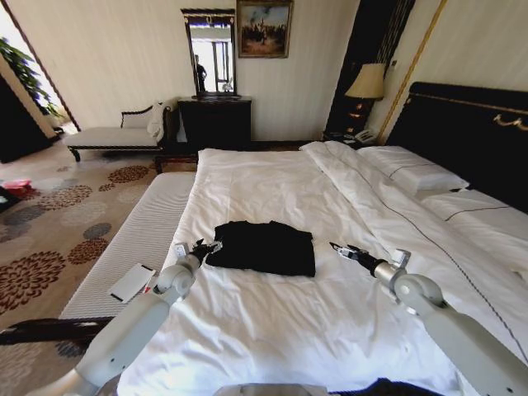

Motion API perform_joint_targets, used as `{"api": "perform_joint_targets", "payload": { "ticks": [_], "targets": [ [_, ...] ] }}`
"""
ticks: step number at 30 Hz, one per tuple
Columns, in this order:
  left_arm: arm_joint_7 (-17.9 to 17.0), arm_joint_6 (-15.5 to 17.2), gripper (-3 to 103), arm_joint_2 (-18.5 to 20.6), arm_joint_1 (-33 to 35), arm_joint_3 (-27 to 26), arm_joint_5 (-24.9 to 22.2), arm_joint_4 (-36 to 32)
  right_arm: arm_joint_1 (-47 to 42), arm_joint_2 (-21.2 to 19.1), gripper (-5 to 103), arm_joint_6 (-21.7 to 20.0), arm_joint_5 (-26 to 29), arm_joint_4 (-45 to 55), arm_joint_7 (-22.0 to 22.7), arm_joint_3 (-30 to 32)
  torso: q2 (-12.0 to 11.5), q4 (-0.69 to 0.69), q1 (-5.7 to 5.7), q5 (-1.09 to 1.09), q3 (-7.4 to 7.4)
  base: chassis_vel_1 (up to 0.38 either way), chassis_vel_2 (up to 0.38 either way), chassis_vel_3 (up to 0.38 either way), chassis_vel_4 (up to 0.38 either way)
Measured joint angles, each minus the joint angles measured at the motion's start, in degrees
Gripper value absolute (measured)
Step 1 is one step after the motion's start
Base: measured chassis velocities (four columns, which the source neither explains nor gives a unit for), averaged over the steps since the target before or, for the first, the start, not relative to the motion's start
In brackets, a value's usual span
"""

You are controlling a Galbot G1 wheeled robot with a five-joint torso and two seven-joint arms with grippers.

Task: Fold the clothes on the bed.

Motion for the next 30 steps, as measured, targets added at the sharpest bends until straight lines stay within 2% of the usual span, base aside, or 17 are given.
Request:
{"api": "perform_joint_targets", "payload": {
  "ticks": [3,6,7,10,15,18,21,23,26,30],
  "targets": [
    [0.2,0.0,100,1.0,1.0,-0.7,-0.2,-0.9,0.0,0.3,100,-1.2,1.2,0.7,1.6,-0.4,0.0,0.0,0.0,-0.01,0.0,0.0,0.0,0.0,0.0],
    [0.0,0.7,100,1.4,0.8,-0.2,-1.4,-1.2,0.0,0.5,100,-3.0,3.4,1.2,6.2,-1.4,0.0,-0.02,0.01,-0.01,0.01,0.0,0.0,0.0,0.0],
    [0.0,0.7,100,1.4,0.8,-0.2,-1.4,-1.2,0.0,0.5,100,-3.0,3.4,1.2,6.2,-1.4,0.0,-0.02,0.01,-0.01,0.01,0.0,0.0,0.0,0.0],
    [-0.8,1.9,100,1.3,0.1,0.0,-4.1,-1.7,-2.0,0.5,100,-5.7,6.4,2.8,8.5,-0.5,0.0,-0.05,0.02,0.0,0.01,0.0,0.0,0.0,0.0],
    [-0.3,5.1,100,3.6,1.2,-1.0,-8.5,-2.8,-5.8,1.0,100,-9.1,9.8,5.3,9.8,1.9,0.0,-0.03,0.01,0.0,0.01,0.0,0.0,0.0,0.0],
    [0.1,5.9,100,3.9,1.2,-1.2,-9.8,-2.7,-5.9,1.1,100,-9.4,9.8,5.3,9.8,1.9,0.0,-0.02,0.01,-0.01,0.01,0.0,0.0,0.0,0.0],
    [-0.1,8.1,100,3.9,0.1,-1.8,-15.7,-2.5,-5.0,1.1,100,-9.5,9.5,4.6,9.7,1.3,0.0,-0.02,0.02,-0.01,0.01,0.0,0.0,0.0,0.0],
    [-0.1,8.6,100,3.9,-0.2,-1.9,-16.8,-2.4,-4.8,1.1,100,-9.5,9.3,4.4,9.6,1.2,0.0,-0.02,0.02,0.0,0.01,0.0,0.0,0.0,0.0],
    [-1.2,11.2,100,3.0,-1.2,-2.2,-23.1,-1.6,-4.4,1.1,100,-9.4,8.5,4.1,9.5,1.0,0.0,-0.04,0.02,0.0,0.01,0.0,0.0,0.0,0.0],
    [-2.2,13.0,100,2.7,-1.2,-2.4,-26.7,-0.8,-4.5,1.1,100,-9.3,7.3,3.6,9.5,1.0,0.0,-0.04,0.02,-0.01,0.01,0.0,0.0,0.0,0.0]
  ]
}}
